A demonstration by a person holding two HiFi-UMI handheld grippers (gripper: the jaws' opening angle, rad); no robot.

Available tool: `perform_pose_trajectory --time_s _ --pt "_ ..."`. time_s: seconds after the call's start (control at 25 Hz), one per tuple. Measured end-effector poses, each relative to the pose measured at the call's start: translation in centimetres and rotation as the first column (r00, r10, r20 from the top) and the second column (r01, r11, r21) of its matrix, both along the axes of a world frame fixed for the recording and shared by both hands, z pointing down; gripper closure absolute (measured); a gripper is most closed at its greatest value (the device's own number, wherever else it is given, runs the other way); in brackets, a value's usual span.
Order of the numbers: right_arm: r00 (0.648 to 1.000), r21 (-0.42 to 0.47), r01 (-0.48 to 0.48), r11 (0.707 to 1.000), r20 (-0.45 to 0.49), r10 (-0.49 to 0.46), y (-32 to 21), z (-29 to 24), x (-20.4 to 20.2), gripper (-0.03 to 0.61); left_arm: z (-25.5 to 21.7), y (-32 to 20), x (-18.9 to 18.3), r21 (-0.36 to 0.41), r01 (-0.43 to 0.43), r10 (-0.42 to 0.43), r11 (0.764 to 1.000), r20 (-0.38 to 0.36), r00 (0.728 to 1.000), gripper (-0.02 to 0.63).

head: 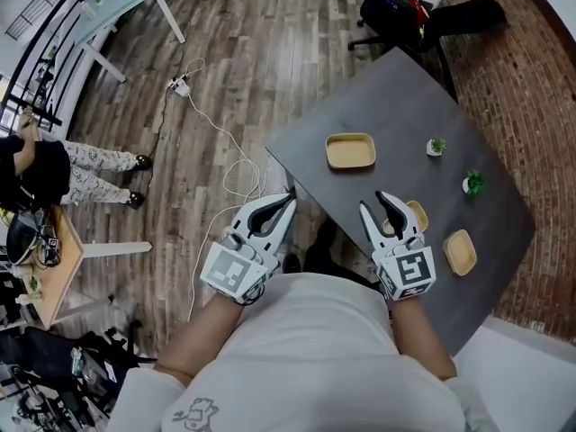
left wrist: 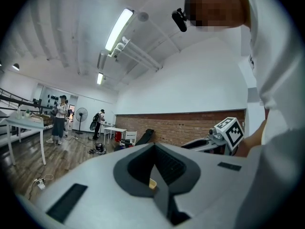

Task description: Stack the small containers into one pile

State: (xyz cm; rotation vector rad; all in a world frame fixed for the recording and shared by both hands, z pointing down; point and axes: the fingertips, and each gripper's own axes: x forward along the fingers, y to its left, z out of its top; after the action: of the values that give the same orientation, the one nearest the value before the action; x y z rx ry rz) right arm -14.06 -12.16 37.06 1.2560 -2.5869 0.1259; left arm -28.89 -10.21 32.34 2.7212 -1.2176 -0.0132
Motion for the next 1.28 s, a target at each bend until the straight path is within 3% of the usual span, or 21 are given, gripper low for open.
perform_pose_trajectory --time_s 0.72,1.28 --pt "0.999 -0.147 0.033 0.989 -0.023 -0.036 -11.6 5.5 3.3 0.443 5.9 -10.1 2.8 -0.134 0.059 -0.057 0.989 0.021 0.998 0.603" --pt "0.997 -0.364 0.001 0.932 -0.077 -0.031 -17.4 15.2 6.0 0.454 13.8 -14.7 5.0 -0.268 0.035 -0.014 0.963 0.081 0.997 0.603"
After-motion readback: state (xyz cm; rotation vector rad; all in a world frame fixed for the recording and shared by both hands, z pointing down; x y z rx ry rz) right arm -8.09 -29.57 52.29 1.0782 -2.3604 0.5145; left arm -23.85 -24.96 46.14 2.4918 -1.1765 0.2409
